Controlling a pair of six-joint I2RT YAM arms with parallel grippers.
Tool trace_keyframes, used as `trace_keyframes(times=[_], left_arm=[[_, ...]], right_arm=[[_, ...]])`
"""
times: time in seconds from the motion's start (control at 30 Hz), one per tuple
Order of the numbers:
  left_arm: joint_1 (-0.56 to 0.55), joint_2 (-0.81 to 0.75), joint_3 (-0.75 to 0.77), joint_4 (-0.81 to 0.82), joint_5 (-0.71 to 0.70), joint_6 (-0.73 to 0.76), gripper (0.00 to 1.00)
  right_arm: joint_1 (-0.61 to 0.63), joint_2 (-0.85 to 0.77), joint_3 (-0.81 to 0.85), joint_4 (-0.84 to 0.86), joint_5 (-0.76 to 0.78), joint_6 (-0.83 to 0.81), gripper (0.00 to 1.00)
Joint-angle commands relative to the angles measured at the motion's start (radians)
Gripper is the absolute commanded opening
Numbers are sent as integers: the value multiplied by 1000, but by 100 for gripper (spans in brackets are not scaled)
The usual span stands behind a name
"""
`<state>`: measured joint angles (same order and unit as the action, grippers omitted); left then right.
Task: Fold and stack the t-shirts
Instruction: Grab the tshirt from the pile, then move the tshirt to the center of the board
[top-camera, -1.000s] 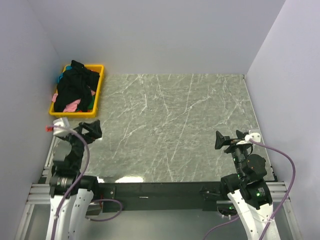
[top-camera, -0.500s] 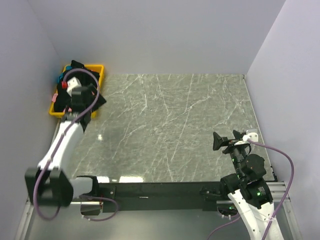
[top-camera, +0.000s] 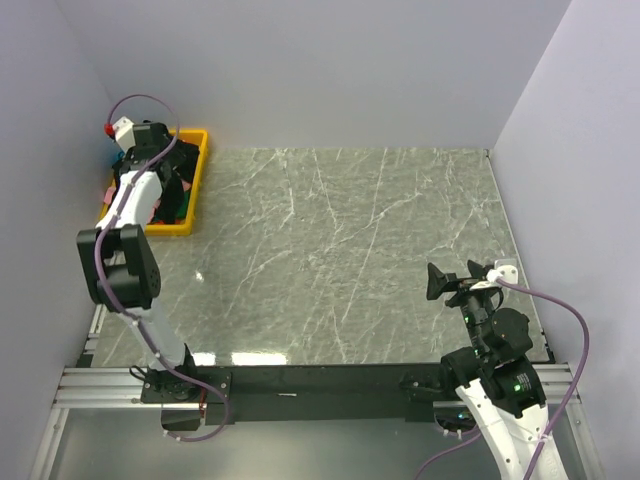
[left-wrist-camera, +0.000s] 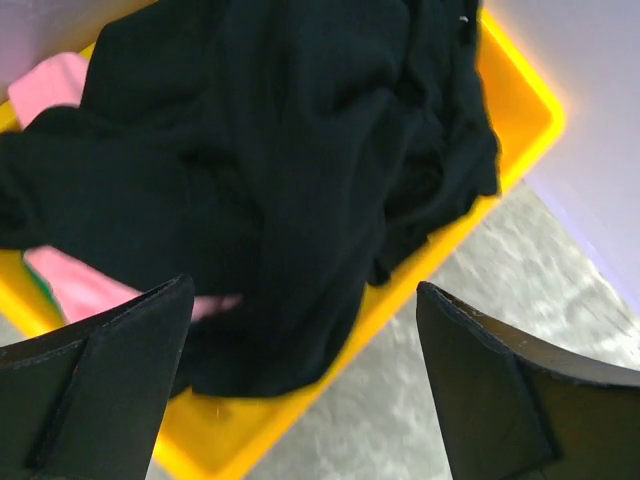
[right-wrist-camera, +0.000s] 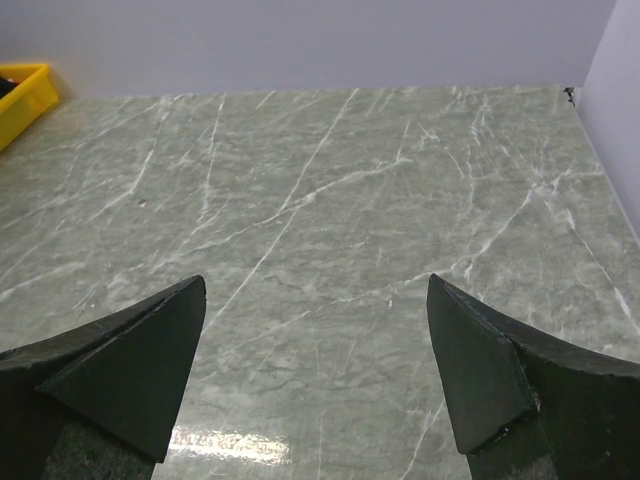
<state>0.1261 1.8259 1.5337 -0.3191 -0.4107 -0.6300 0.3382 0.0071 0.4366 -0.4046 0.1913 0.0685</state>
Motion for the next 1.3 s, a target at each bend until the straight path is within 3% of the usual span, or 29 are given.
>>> trace_keyframes(times=[0.0,0.1,0.2,0.23,0.3,0.47,0.63,0.8,0.97,1.1,1.27], left_arm=[[4,61,109,5,-63,-2,98],[7,139,178,-32,-76,0,93],[7,177,210,-41,-92,18,54],[9,173,210,-32,-88,24,21],[4,150,209,-28,-76,48,1],[-57,56,212,-17,-129,160,1],[-225,-49,305,-95,-96,256,1],[-472,-109,506,-224,-34,352,1],[-624,-155,651,-275,85,366,0],[-645,-296,513,-209,210,313,1],[-645,-462,78,-77,185,285,3]], right_arm=[[9,-305,-2,38,34,14,97],[10,-305,-4,39,43,19,97],[9,-303,-7,43,51,20,97],[9,-306,-7,41,56,22,97],[7,-305,-7,41,62,24,97],[7,-305,-7,41,62,25,97],[7,-295,11,32,56,13,97],[7,-139,201,-29,57,19,97],[7,37,350,-86,-41,17,97],[7,134,442,-108,-69,85,98],[7,259,502,-154,-252,103,98]])
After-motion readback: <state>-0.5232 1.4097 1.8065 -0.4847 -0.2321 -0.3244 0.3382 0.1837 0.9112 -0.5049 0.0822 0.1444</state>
